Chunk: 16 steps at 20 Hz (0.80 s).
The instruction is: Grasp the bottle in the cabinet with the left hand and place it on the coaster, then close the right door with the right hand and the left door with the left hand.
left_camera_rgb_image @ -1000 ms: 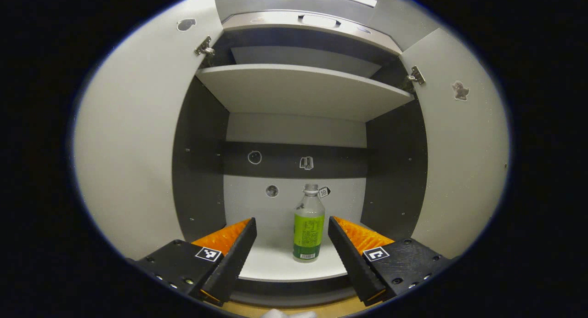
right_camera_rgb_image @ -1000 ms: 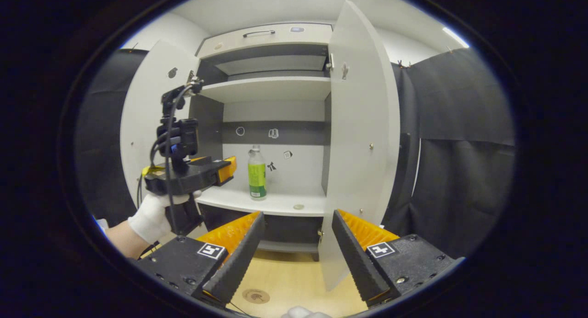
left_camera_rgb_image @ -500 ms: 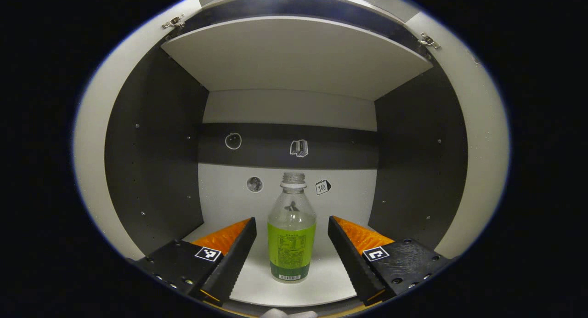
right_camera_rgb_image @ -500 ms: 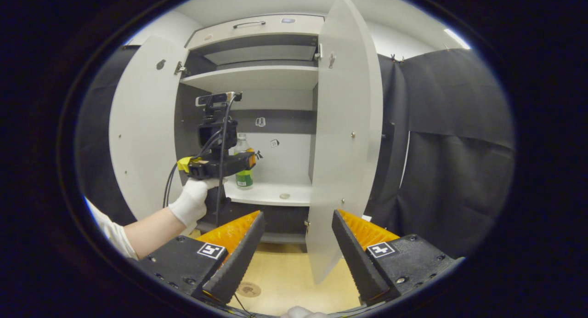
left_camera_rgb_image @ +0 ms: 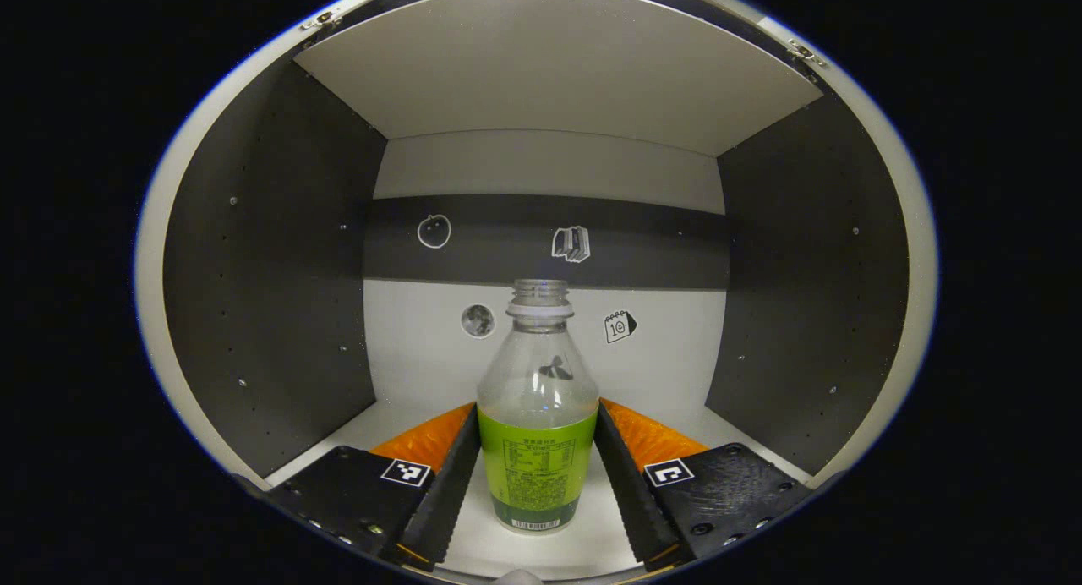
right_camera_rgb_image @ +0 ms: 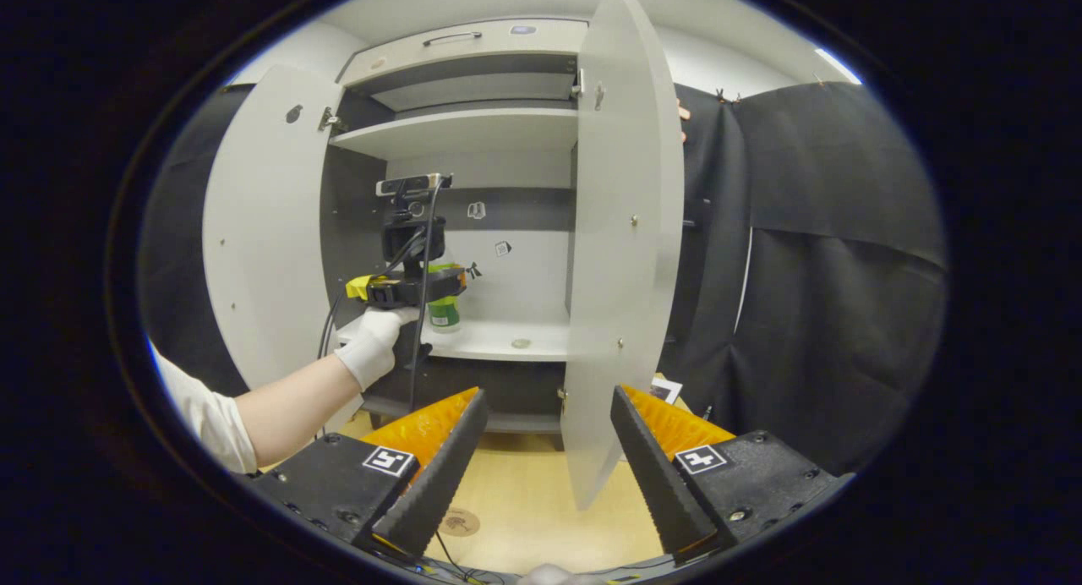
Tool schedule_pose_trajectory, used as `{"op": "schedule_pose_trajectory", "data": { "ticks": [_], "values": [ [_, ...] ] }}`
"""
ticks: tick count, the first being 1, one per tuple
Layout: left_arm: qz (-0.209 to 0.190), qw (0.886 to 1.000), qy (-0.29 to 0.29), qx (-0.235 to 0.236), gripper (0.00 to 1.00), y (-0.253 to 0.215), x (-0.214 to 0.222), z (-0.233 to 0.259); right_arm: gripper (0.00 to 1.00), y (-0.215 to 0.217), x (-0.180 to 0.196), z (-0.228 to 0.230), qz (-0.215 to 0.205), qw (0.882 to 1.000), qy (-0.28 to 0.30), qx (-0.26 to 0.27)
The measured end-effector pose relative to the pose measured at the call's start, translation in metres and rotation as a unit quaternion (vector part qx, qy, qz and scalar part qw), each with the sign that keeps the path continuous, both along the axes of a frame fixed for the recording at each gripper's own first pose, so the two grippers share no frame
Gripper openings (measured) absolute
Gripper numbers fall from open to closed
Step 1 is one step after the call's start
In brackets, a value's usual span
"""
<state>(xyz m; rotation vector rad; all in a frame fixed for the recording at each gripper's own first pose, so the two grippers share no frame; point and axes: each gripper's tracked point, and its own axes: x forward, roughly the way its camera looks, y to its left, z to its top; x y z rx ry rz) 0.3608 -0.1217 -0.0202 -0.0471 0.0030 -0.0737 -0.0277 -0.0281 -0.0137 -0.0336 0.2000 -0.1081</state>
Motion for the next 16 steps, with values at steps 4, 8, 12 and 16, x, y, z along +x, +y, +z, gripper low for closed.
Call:
{"op": "schedule_pose_trajectory", "data": {
  "ticks": [4,8,12,16],
  "values": [
    [-0.033,0.999,-0.024,-0.002,0.77,-0.001,-0.037,0.016,0.98,0.002,0.0,0.001,0.0,1.0,-0.006,0.007],
    [-0.052,0.997,-0.049,0.014,0.76,-0.005,-0.11,0.025,0.98,0.004,-0.004,-0.003,-0.002,1.0,-0.004,0.019],
    [-0.059,0.996,-0.061,0.017,0.76,-0.003,-0.173,0.018,0.98,0.005,-0.011,-0.007,-0.004,1.0,-0.001,0.03],
    [-0.072,0.996,-0.051,0.005,0.76,-0.003,-0.231,-0.006,0.98,0.004,-0.016,-0.015,-0.005,0.999,0.005,0.038]
  ]
}}
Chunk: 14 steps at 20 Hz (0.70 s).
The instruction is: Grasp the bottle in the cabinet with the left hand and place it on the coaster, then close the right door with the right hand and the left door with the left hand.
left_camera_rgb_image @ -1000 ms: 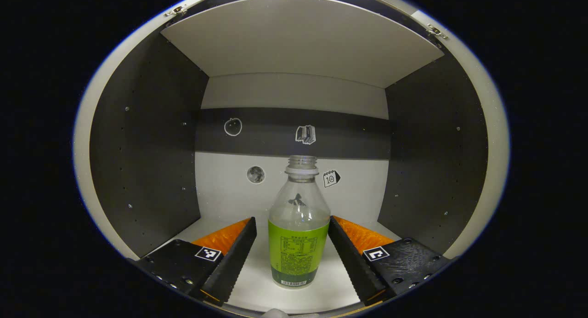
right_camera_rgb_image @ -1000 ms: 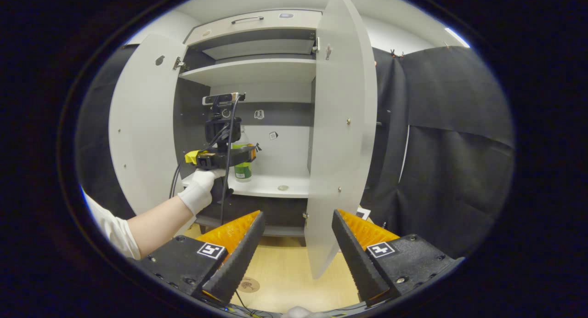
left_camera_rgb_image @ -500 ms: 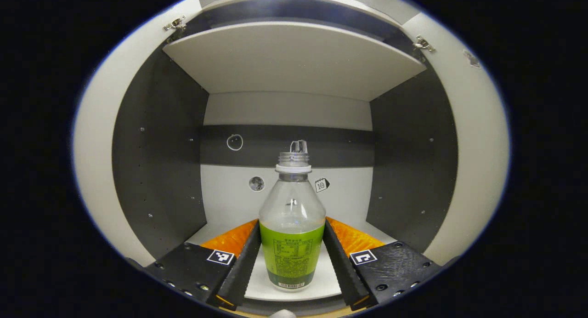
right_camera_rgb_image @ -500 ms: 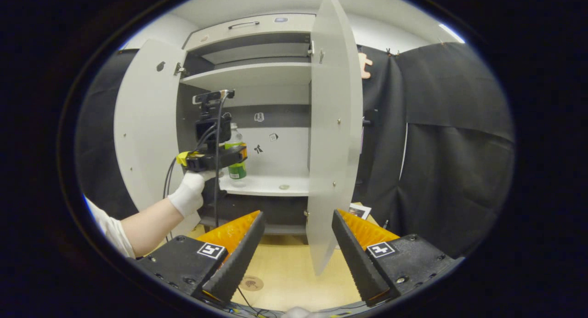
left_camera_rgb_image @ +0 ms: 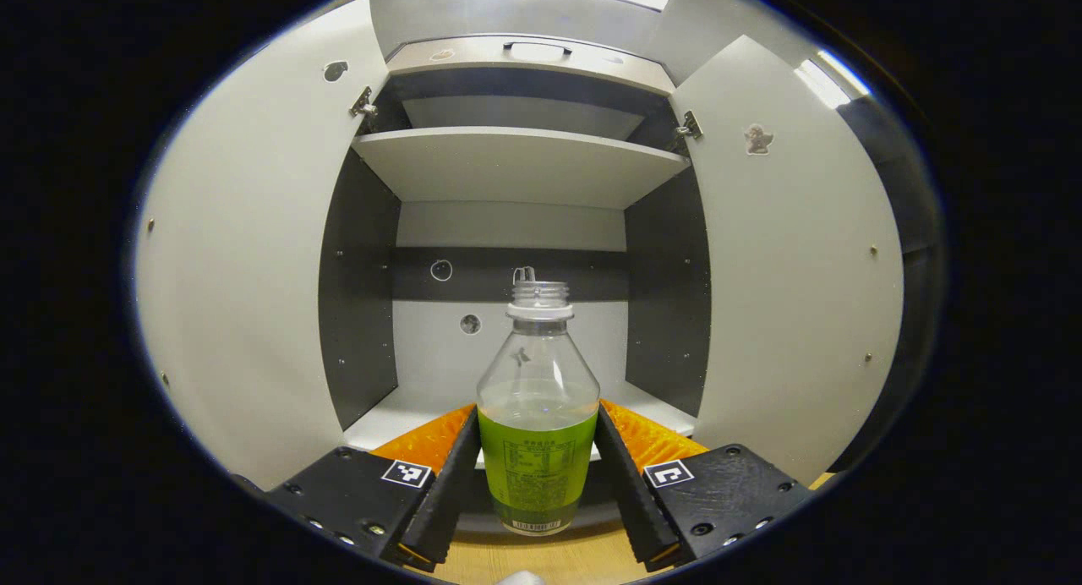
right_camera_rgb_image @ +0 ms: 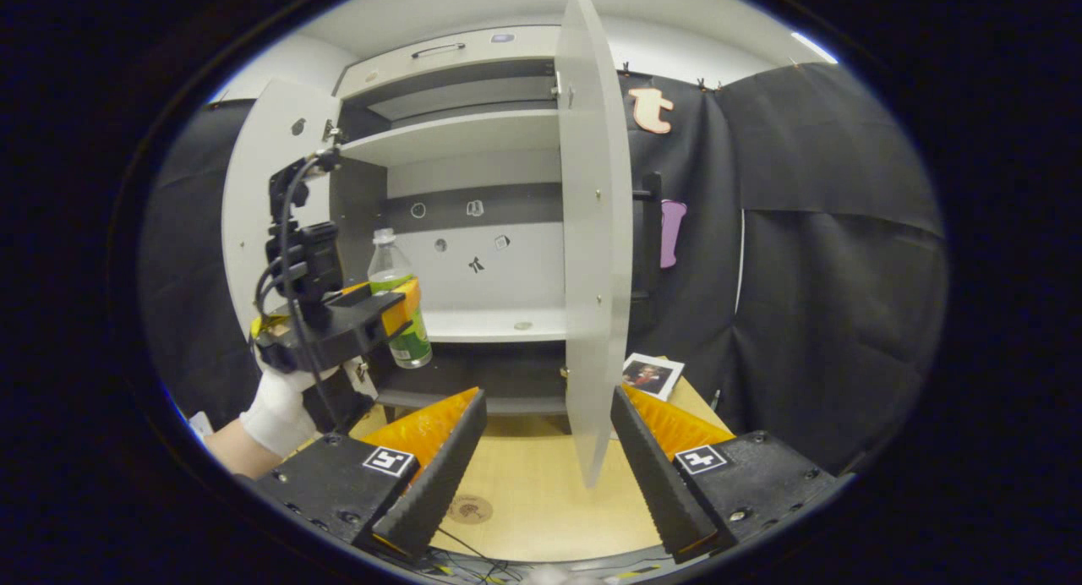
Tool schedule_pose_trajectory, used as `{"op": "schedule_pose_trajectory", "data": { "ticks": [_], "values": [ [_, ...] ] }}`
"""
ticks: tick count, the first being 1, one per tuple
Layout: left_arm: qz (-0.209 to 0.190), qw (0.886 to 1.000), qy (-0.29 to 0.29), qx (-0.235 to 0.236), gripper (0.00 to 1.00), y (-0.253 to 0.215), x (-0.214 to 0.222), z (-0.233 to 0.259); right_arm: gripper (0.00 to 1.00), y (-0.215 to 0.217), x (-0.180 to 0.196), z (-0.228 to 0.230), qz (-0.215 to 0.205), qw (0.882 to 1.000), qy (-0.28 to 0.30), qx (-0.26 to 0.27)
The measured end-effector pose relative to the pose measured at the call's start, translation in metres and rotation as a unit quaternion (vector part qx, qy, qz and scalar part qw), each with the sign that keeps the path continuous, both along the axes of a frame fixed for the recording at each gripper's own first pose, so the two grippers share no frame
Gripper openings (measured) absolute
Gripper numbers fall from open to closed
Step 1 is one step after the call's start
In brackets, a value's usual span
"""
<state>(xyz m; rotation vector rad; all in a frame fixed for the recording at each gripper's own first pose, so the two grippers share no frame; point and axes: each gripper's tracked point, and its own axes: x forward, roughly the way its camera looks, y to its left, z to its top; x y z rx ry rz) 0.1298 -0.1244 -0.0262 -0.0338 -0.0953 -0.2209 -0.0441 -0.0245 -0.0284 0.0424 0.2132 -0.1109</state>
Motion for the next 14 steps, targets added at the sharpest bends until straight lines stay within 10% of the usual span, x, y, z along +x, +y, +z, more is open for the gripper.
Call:
{"op": "schedule_pose_trajectory", "data": {
  "ticks": [14],
  "values": [
    [-0.112,0.994,0.005,-0.005,0.76,-0.034,-0.101,-0.137,1.0,-0.009,-0.014,-0.016,-0.028,0.999,0.033,0.014]
  ]
}}
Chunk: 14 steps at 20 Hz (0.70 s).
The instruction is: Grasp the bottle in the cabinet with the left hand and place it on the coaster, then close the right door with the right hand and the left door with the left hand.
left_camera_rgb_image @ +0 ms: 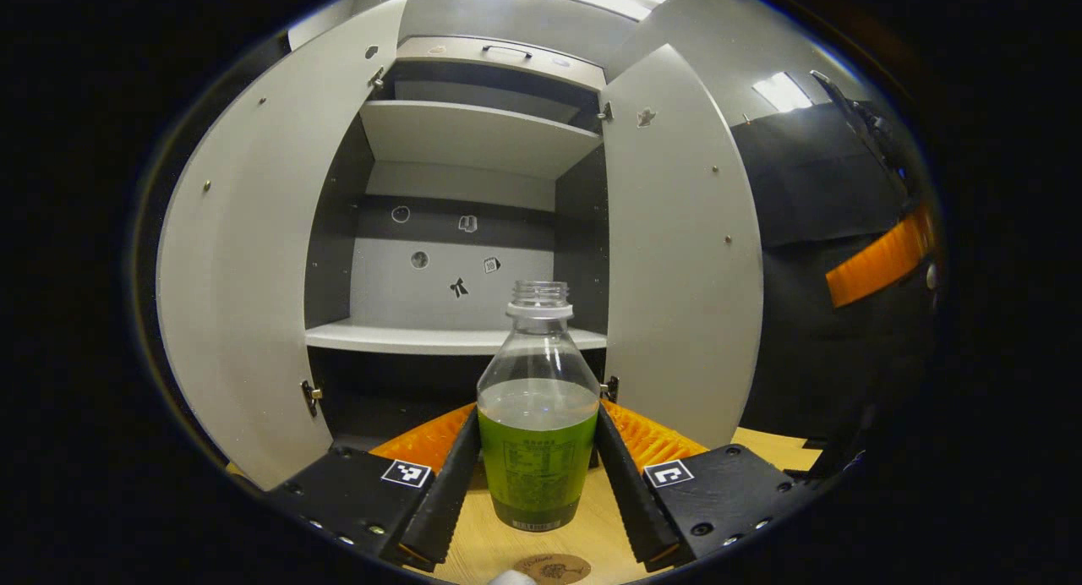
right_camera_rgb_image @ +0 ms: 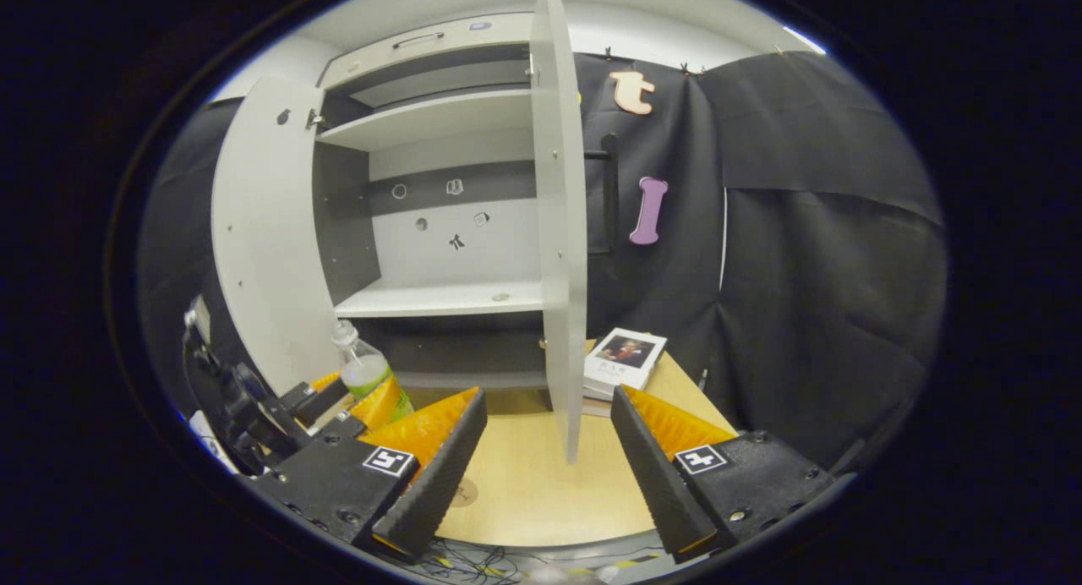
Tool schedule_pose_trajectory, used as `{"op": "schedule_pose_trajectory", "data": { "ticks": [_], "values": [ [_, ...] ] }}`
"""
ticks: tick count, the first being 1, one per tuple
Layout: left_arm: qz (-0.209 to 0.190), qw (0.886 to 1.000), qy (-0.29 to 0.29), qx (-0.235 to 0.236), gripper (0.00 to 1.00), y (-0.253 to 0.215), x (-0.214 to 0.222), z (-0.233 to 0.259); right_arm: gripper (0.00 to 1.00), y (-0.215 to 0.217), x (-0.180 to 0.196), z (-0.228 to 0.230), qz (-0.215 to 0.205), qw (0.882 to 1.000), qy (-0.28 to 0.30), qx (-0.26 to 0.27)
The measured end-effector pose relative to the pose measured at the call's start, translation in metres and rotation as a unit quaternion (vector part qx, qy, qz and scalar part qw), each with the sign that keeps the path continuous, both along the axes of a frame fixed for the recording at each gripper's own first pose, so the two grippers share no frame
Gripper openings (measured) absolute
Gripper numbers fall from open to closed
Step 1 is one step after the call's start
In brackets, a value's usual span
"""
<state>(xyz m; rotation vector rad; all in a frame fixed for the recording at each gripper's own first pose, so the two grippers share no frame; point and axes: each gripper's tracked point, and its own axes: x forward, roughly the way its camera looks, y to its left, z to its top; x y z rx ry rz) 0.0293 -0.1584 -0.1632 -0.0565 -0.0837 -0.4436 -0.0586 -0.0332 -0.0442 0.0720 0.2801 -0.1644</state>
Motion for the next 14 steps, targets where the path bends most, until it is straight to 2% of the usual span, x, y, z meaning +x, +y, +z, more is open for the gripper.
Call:
{"op": "schedule_pose_trajectory", "data": {
  "ticks": [3,9,14],
  "values": [
    [-0.007,1.0,-0.009,0.003,0.76,-0.001,-0.01,-0.032,0.96,-0.004,-0.006,-0.008,-0.003,1.0,0.019,0.0],
    [-0.026,0.999,0.036,0.01,0.76,-0.016,-0.013,-0.108,0.98,-0.012,-0.014,-0.015,-0.004,0.999,0.051,-0.011],
    [-0.035,0.998,0.048,0.013,0.76,-0.021,-0.015,-0.155,0.98,-0.019,-0.02,-0.021,-0.001,0.996,0.079,-0.031]
  ]
}}
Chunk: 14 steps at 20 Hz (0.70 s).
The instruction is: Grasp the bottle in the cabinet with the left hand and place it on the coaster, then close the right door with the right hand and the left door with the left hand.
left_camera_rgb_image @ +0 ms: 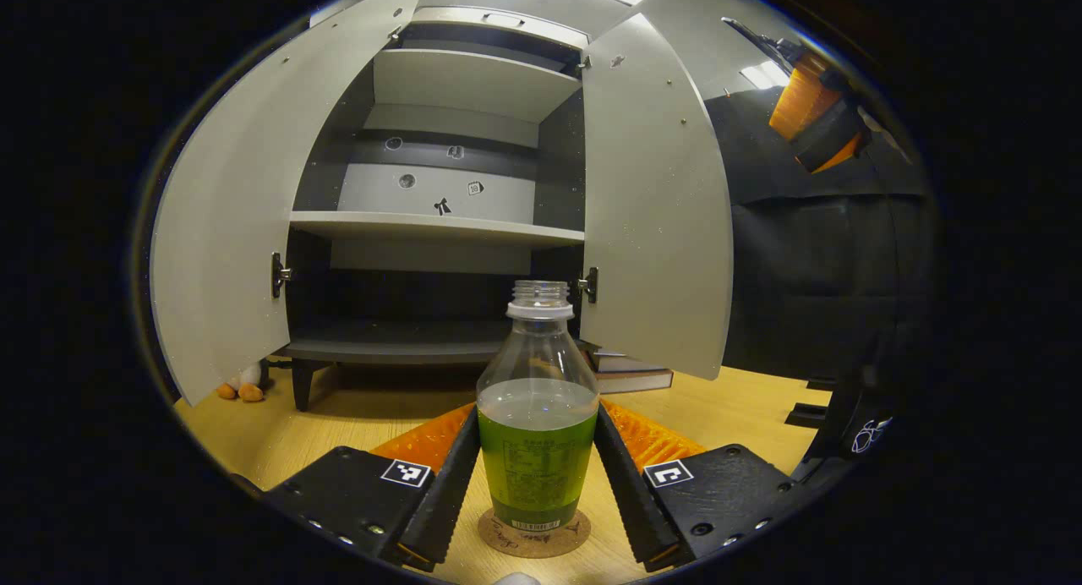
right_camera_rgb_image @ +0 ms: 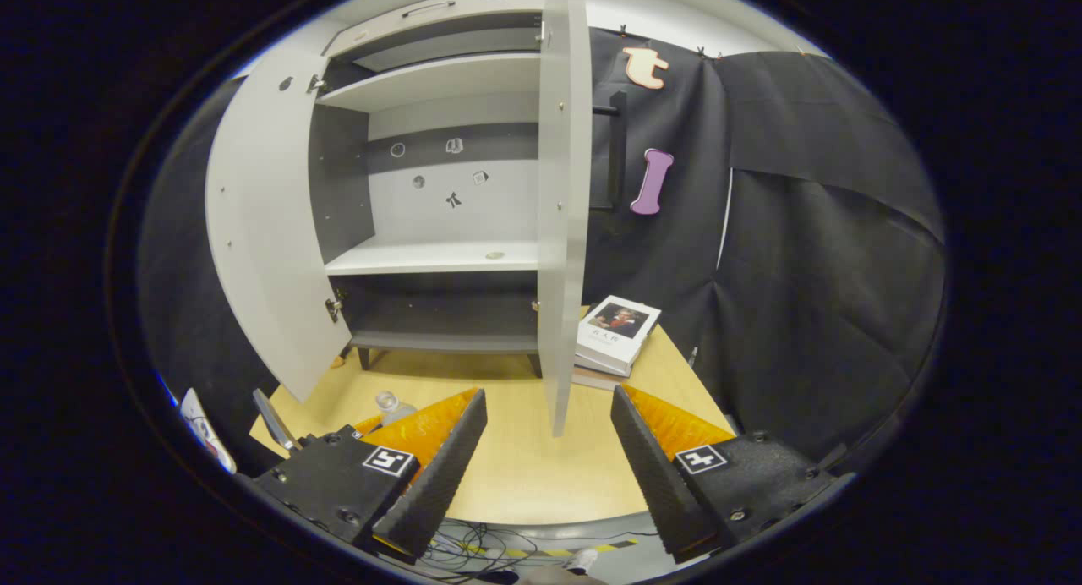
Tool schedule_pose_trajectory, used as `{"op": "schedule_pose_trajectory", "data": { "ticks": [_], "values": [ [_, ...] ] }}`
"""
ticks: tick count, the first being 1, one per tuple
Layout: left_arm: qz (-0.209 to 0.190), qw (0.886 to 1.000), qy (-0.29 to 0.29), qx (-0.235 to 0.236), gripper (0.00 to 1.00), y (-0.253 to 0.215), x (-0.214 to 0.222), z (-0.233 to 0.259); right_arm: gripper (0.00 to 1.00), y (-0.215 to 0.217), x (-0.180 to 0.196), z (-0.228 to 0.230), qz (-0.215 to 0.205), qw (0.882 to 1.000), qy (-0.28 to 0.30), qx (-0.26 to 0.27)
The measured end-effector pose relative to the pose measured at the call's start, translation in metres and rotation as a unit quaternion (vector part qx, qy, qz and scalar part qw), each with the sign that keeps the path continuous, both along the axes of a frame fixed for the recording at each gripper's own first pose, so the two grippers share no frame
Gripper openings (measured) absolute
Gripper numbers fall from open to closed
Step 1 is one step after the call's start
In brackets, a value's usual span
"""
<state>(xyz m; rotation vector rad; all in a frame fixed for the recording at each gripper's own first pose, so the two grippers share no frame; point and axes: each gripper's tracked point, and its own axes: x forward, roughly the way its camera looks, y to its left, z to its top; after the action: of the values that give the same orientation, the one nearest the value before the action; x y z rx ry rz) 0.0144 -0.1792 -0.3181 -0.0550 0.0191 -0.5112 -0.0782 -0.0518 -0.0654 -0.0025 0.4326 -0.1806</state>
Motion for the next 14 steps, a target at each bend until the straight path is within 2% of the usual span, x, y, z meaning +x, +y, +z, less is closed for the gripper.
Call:
{"op": "schedule_pose_trajectory", "data": {
  "ticks": [7,8,9,11,14],
  "values": [
    [-0.01,1.0,-0.008,-0.017,0.78,-0.004,-0.007,-0.008,0.98,0.001,-0.005,-0.005,0.014,1.0,0.025,-0.007],
    [-0.009,1.0,-0.007,-0.019,0.8,-0.002,-0.007,-0.005,0.98,0.002,-0.005,-0.005,0.016,1.0,0.026,-0.008],
    [-0.009,1.0,-0.011,-0.025,0.88,0.0,-0.008,0.003,0.98,0.003,-0.005,-0.006,0.021,0.999,0.026,-0.009],
    [0.001,0.999,-0.021,-0.024,0.96,0.005,-0.007,0.02,0.98,0.006,-0.006,-0.006,0.027,0.999,0.028,-0.003],
    [0.015,0.999,-0.043,-0.021,0.97,0.015,-0.004,0.054,0.98,0.01,-0.001,-0.005,0.033,0.999,0.02,0.002]
  ]
}}
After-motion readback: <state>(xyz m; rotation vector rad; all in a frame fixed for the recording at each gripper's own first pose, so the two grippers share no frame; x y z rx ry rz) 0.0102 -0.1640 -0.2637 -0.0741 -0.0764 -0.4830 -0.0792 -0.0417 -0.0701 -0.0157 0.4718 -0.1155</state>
